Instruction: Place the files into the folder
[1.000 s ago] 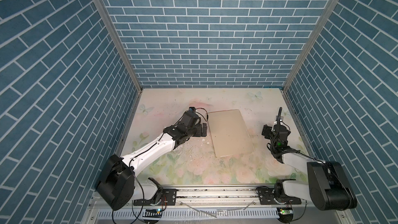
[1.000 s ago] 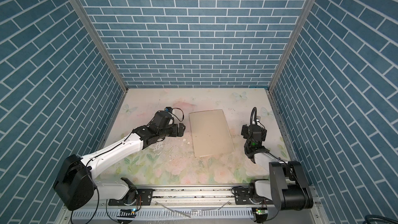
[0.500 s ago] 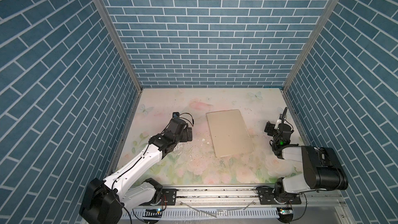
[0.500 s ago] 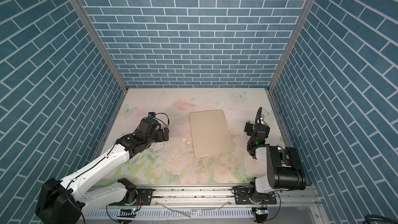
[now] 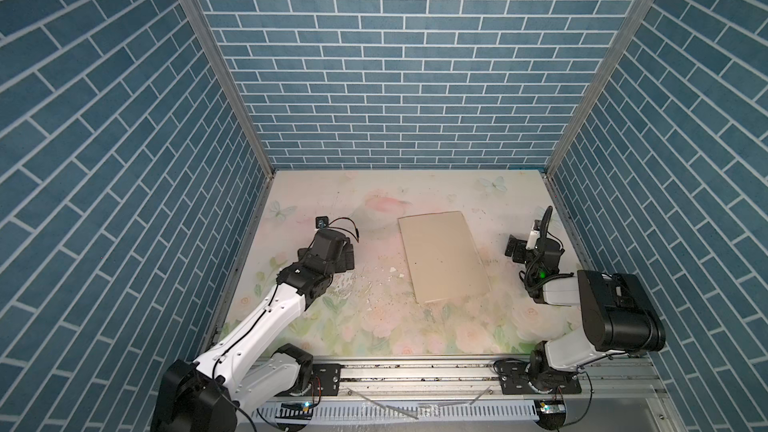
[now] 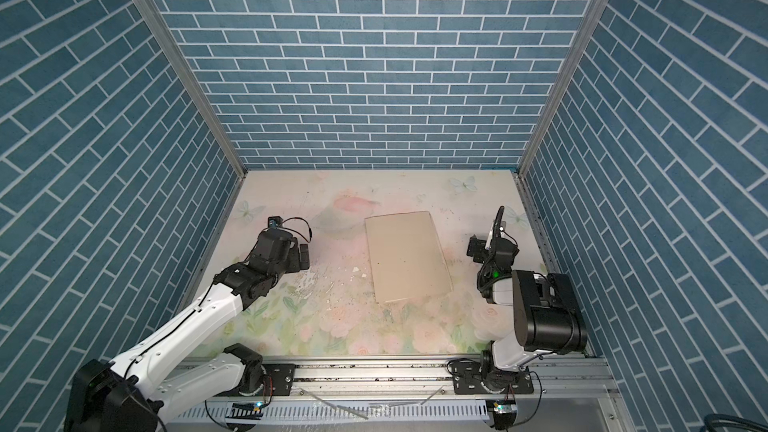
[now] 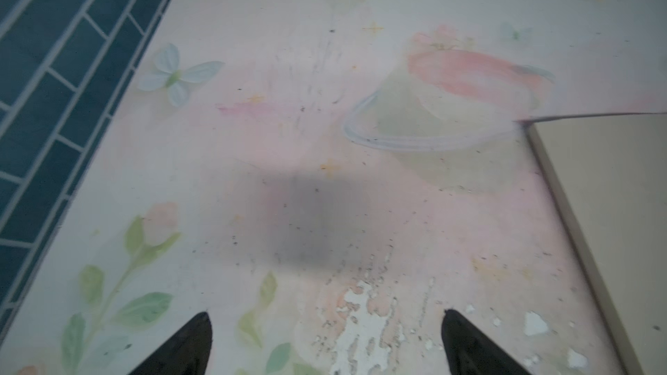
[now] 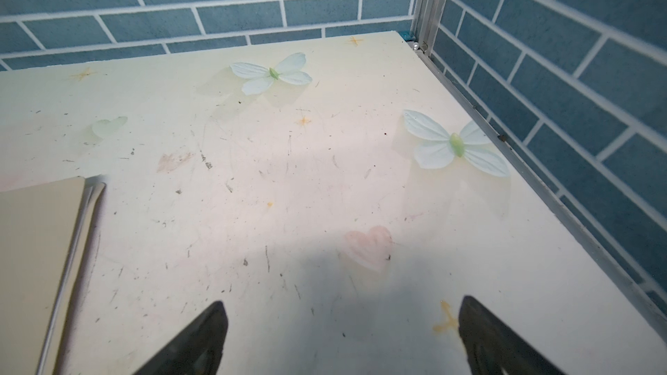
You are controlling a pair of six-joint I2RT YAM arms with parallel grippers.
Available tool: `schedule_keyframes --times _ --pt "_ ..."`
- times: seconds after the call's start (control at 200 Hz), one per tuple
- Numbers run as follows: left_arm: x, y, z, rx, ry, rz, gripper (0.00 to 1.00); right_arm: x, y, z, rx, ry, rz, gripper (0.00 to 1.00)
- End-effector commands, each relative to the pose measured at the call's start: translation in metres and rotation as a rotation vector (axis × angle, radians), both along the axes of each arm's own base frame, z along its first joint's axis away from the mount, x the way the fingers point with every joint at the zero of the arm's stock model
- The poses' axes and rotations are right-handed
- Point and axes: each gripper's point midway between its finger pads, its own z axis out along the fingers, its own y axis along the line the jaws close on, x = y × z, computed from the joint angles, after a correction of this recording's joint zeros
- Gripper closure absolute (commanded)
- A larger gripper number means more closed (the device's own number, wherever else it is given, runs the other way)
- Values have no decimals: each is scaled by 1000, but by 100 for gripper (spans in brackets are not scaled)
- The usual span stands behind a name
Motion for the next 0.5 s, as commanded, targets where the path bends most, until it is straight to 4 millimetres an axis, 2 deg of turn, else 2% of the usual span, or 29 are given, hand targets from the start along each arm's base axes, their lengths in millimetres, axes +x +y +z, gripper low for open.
schedule_keyframes --times 0.0,0.1,0.26,0.39,0.495 --pt "17 29 22 118 -125 57 0 11 0 13 -32 -31 22 1" --pt "32 44 26 191 -219 84 0 11 0 14 -32 -34 22 1" --pt "54 61 2 266 -271 118 0 11 0 14 -32 -35 22 1" --pt "73 59 -12 301 -336 66 0 11 0 14 -32 -35 22 1" --pt "79 61 -29 306 -379 52 0 11 0 13 -32 -33 22 1"
